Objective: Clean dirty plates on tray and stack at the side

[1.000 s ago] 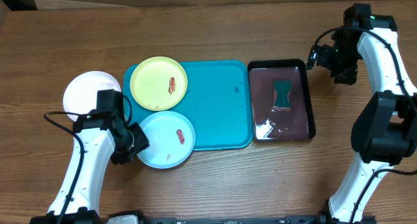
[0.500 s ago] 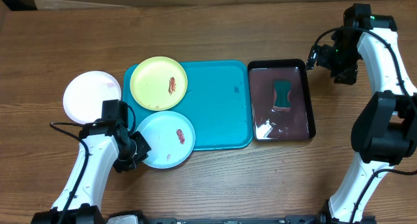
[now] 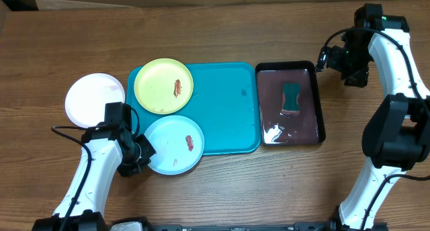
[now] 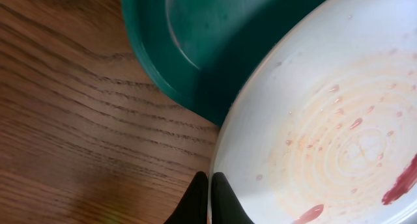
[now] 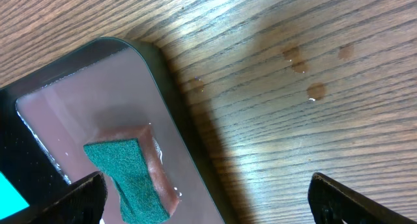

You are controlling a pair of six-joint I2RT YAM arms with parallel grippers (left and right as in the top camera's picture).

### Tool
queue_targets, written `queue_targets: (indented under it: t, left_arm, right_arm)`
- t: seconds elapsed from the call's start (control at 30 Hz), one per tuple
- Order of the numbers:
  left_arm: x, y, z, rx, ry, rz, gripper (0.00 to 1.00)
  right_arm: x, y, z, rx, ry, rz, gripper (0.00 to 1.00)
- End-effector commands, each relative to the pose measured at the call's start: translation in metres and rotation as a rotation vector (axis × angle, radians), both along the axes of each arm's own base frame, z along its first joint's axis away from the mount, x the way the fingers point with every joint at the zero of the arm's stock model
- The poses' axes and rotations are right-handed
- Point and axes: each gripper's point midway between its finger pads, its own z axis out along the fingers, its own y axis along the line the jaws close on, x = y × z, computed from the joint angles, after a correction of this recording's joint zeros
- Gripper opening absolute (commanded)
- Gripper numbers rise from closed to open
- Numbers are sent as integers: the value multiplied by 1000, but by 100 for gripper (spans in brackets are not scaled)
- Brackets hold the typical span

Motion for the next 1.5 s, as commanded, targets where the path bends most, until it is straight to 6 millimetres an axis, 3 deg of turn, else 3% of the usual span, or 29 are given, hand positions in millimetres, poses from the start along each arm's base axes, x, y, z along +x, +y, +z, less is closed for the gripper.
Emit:
queue_targets:
  t: [0.0,0.27,0.53,0.8,0.97,1.23,1.47]
  left_arm:
    - [3,-12,3,-71,-15,-1,4]
    - [36,-44,35,-181,-117,-57,4]
    - [93,-83,73,-203,-345,-116,4]
    - [121,-108,60,-106,-423,-147,4]
    - [124,-123,51,-107,-418,-226,4]
    - [125,-119,59,-34,-415,-420,33]
    - [134,-123,45,-6,-356,-528,33]
  right_arm:
    - [4,-1,15,0,-42,-6,100]
    - [4,-1,15,0,-42,-6,100]
    - [4,-1,15,0,-42,-6,100]
    - [4,-1,15,0,-42,-6,100]
    - [4,-1,15,0,-42,-6,100]
    - [4,-1,15,0,-42,-6,100]
    - [4,-1,15,0,-42,-6,100]
